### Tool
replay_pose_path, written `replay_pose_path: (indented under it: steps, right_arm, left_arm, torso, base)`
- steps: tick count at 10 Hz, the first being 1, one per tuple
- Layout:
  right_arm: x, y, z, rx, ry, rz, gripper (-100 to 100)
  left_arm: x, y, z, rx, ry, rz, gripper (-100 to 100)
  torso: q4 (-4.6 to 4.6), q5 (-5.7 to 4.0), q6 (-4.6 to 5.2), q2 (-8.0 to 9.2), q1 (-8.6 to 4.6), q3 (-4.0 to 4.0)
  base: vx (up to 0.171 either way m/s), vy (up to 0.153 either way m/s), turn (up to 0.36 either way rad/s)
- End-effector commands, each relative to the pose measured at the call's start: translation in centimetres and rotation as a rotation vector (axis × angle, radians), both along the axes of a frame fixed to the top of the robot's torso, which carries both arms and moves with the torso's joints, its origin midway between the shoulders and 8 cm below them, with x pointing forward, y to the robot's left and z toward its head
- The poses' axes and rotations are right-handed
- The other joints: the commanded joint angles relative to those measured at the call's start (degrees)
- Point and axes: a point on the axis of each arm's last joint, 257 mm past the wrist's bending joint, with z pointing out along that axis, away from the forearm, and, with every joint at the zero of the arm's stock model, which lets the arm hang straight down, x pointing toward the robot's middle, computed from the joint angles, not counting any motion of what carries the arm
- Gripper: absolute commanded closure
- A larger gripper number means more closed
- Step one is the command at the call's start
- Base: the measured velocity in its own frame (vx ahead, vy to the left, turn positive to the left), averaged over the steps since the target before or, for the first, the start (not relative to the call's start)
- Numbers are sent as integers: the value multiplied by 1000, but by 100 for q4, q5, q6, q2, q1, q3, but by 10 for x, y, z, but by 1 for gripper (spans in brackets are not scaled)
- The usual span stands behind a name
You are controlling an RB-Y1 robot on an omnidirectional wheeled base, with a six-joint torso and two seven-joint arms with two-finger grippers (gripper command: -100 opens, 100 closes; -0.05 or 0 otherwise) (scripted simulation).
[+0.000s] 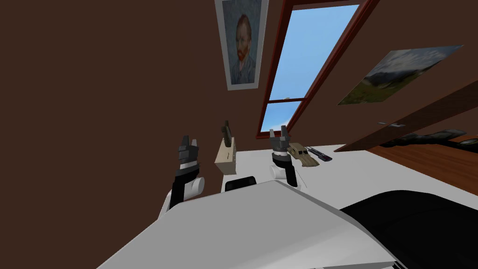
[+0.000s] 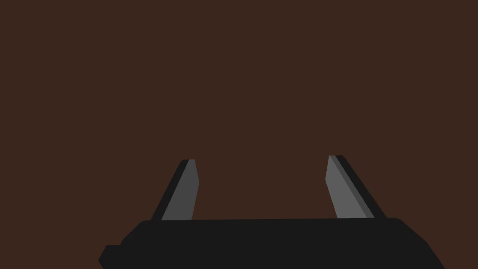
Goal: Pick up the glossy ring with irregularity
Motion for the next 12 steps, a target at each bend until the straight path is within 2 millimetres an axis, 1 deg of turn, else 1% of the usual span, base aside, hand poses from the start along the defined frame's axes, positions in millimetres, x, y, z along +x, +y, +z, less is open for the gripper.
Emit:
replay_pose_path:
  steps: [1, 5, 6, 8, 10, 11, 12]
  right_arm:
    - [0, 0, 0, 0, 0, 0, 0]
    - [0, 0, 0, 0, 0, 0, 0]
    - [0, 0, 0, 0, 0, 0, 0]
    - [0, 0, 0, 0, 0, 0, 0]
    - [0, 0, 0, 0, 0, 0, 0]
    - [0, 0, 0, 0, 0, 0, 0]
    - [0, 0, 0, 0, 0, 0, 0]
  left_arm:
    - [5, 1, -14, 25, 33, -8, -100]
    - [17, 14, -57, 61, 127, -11, -100]
    - [18, 15, -61, 60, 134, -10, -100]
    - [24, 28, -92, 65, 199, -1, -100]
    - [27, 43, -121, 62, 258, 14, -100]
    - [28, 45, -129, 59, 275, 16, -100]
    - [28, 54, -148, 53, 313, 27, -100]
  torso:
    - [0, 0, 0, 0, 0, 0]
    - [-2, -8, 0, -7, -37, -4]
    - [-2, -9, 0, -8, -43, -5]
    - [-3, -7, 0, -14, -31, -8]
    - [-4, -11, 0, -15, -51, -9]
    - [-4, -14, 0, -18, -62, -10]
    - [-3, -12, 0, -11, -46, -7]
  base:
    - [5, -37, 12]
    - [18, -96, 20]
    - [24, -94, 14]
    - [35, -90, 23]
    - [41, -161, 42]
    - [19, -114, 22]
    - [16, -96, 20]
